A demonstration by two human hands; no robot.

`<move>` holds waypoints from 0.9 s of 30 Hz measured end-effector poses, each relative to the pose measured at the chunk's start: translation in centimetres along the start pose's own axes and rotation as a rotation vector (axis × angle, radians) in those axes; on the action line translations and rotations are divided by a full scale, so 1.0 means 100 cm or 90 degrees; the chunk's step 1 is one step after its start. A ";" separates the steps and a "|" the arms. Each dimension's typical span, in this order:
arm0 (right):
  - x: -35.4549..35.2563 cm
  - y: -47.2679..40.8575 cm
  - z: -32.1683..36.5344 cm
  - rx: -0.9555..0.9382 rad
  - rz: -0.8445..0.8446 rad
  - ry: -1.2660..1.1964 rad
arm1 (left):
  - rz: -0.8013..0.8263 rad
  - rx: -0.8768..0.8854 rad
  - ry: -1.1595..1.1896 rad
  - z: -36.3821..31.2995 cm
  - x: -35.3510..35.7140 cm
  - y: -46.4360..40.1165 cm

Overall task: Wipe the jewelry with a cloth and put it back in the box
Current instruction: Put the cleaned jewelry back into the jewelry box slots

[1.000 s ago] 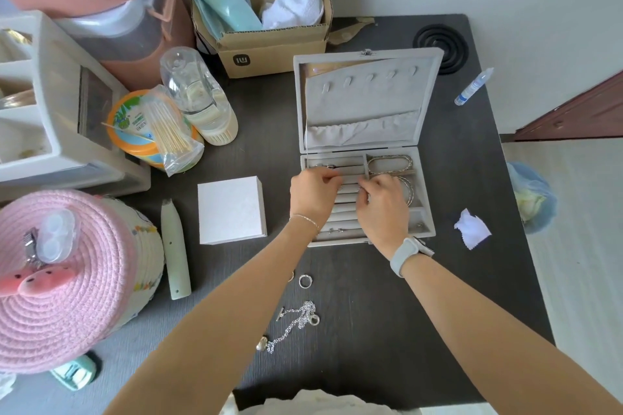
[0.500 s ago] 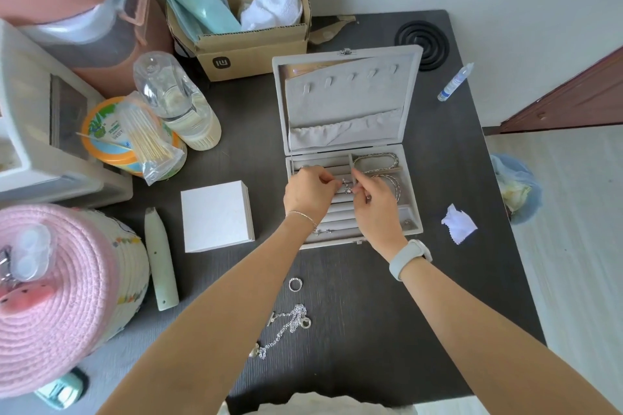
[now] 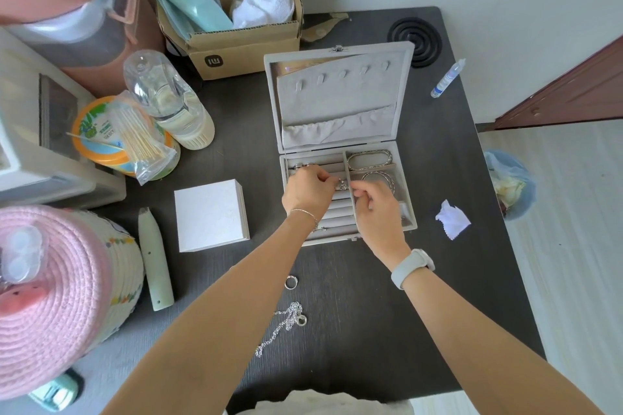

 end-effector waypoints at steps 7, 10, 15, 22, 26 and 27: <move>0.016 0.015 0.005 -0.106 0.071 0.150 | -0.009 0.041 -0.079 -0.005 0.000 -0.003; 0.007 0.024 0.010 -0.151 0.033 0.194 | -0.002 0.060 -0.058 -0.008 -0.003 0.001; 0.005 0.063 0.038 -0.237 0.027 0.097 | -0.084 0.164 0.098 -0.013 -0.042 0.026; 0.055 0.128 0.039 -0.275 0.190 0.140 | -0.095 0.123 0.118 0.074 -0.090 0.081; 0.063 0.130 0.037 -0.264 0.191 0.166 | -0.147 0.075 0.004 0.129 -0.104 0.091; 0.064 0.130 0.037 -0.259 0.193 0.155 | -0.149 0.082 -0.021 0.135 -0.102 0.092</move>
Point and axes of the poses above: each hand's wrist, its own y-axis away from the middle knuckle, its own x-axis out of the palm, z = x × y, the point moved 10 cm from there along -y, towards the middle knuckle, and after that the axes turned 13 degrees about -z, right-handed, at the moved point
